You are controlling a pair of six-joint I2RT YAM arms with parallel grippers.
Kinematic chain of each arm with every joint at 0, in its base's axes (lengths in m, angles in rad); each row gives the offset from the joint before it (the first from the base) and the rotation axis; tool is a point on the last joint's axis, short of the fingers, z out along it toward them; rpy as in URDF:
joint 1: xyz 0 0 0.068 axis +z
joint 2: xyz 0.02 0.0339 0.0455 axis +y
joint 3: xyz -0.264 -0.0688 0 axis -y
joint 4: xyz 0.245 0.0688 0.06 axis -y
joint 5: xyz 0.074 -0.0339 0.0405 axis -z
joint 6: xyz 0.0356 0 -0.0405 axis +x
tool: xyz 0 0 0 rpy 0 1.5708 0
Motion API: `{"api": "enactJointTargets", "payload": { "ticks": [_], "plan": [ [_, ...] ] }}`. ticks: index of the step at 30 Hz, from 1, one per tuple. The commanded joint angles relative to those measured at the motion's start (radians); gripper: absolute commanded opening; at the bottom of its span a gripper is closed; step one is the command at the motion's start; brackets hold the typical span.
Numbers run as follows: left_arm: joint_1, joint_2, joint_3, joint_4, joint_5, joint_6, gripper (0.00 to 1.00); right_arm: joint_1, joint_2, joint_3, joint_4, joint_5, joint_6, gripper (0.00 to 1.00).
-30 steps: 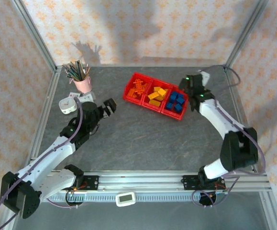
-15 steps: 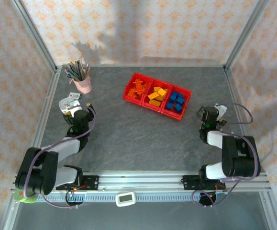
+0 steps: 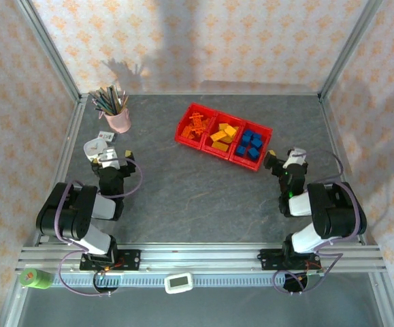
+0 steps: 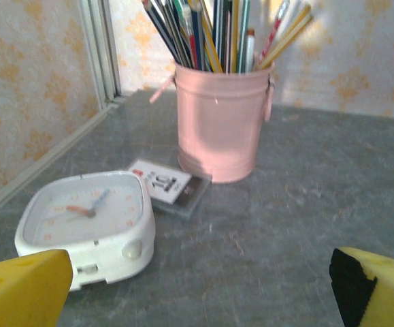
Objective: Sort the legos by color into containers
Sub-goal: Reset both arms
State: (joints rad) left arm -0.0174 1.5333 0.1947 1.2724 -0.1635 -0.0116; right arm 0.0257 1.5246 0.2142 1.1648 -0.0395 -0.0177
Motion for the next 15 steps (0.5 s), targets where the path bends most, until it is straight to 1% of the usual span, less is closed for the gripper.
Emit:
{"api": "enactJointTargets", "payload": {
  "ticks": [1, 3, 6, 11, 15],
  "plan": [
    [0.008, -0.01, 0.011, 0.043, -0.004, -0.041, 1.0, 0.007, -0.005, 0.018, 0.065, 0.03, -0.026, 1.0],
    [0.008, 0.005, 0.005, 0.088, -0.008, -0.034, 1.0, 0.006, -0.005, 0.021, 0.059, 0.029, -0.025, 1.0],
    [0.007, -0.002, 0.011, 0.058, -0.004, -0.036, 1.0, 0.006, -0.006, 0.021, 0.059, 0.029, -0.025, 1.0],
    [0.008, 0.003, 0.008, 0.075, -0.001, -0.032, 1.0, 0.006, 0.002, 0.034, 0.041, 0.024, -0.025, 1.0],
    [0.008, 0.003, 0.015, 0.058, 0.043, -0.017, 0.99, 0.006, -0.007, 0.019, 0.056, 0.025, -0.025, 1.0]
  ]
}}
